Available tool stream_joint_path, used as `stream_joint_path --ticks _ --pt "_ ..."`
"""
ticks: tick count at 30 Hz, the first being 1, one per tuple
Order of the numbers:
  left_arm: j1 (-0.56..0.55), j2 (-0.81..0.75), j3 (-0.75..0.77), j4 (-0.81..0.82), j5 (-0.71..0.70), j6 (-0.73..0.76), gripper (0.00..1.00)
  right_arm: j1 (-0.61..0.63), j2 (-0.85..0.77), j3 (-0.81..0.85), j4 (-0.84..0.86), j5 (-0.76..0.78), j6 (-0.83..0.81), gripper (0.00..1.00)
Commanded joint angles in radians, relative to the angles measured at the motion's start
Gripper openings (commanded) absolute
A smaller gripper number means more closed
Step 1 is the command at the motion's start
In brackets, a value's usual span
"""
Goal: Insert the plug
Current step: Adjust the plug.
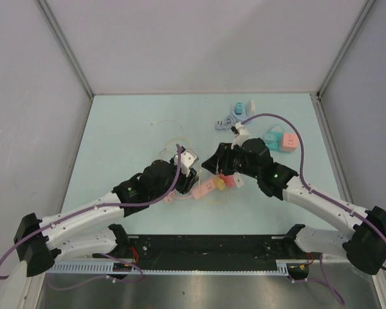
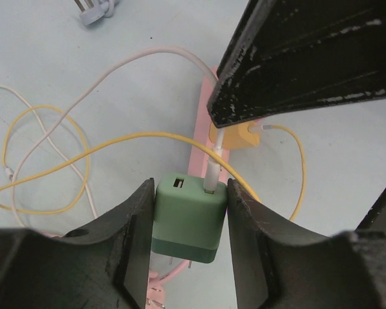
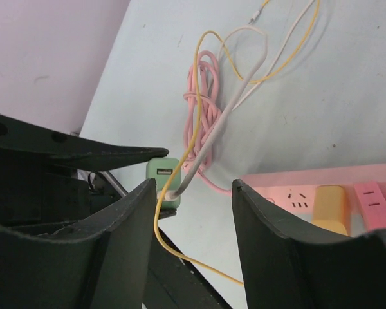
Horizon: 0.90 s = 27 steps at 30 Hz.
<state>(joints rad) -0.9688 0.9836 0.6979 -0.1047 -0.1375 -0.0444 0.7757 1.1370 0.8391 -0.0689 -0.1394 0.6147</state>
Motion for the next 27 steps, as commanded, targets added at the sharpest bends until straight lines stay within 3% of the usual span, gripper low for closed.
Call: stream_joint_path --ticks 1,4,10,11,12,13,14,16,17,19,27 --pt "-0.008 -0.006 -0.014 0.132 0.027 -0.023 0.10 -0.027 0.017 -0.028 0.179 -0.046 0.100 0.54" --pt "-0.008 -0.008 -0.023 0.157 0.033 -0.031 0.10 -0.030 0.035 -0.034 0.196 -0.057 0.109 0.50" --pt "-0.008 -0.016 -0.063 0.215 0.041 -0.051 0.11 -0.039 0.078 -0.038 0.241 -0.107 0.123 0.25" --pt "-0.010 -0.017 -0.069 0.221 0.036 -0.055 0.15 -0.039 0.075 -0.038 0.245 -0.111 0.123 0.09" --pt "-0.010 -0.019 -0.078 0.233 0.036 -0.064 0.19 -0.039 0.070 -0.038 0.247 -0.111 0.123 0.03" --pt "-0.010 -0.020 -0.101 0.268 0.033 -0.071 0.23 -0.039 0.066 -0.038 0.248 -0.106 0.120 0.00" --pt "-0.008 -0.020 -0.115 0.290 0.032 -0.077 0.37 -0.039 0.054 -0.038 0.247 -0.103 0.119 0.00" --pt "-0.010 -0.022 -0.152 0.345 0.039 -0.089 0.50 -0.039 0.041 -0.040 0.244 -0.094 0.105 0.00" --pt "-0.008 -0.023 -0.159 0.359 0.042 -0.095 0.64 -0.039 0.027 -0.038 0.241 -0.088 0.099 0.00" --pt "-0.008 -0.033 -0.182 0.385 0.039 -0.117 0.79 -0.041 0.009 -0.038 0.218 -0.053 0.070 0.00" --pt "-0.010 -0.175 -0.282 0.445 0.044 -0.248 0.98 -0.047 -0.043 -0.037 0.169 0.018 -0.003 0.00"
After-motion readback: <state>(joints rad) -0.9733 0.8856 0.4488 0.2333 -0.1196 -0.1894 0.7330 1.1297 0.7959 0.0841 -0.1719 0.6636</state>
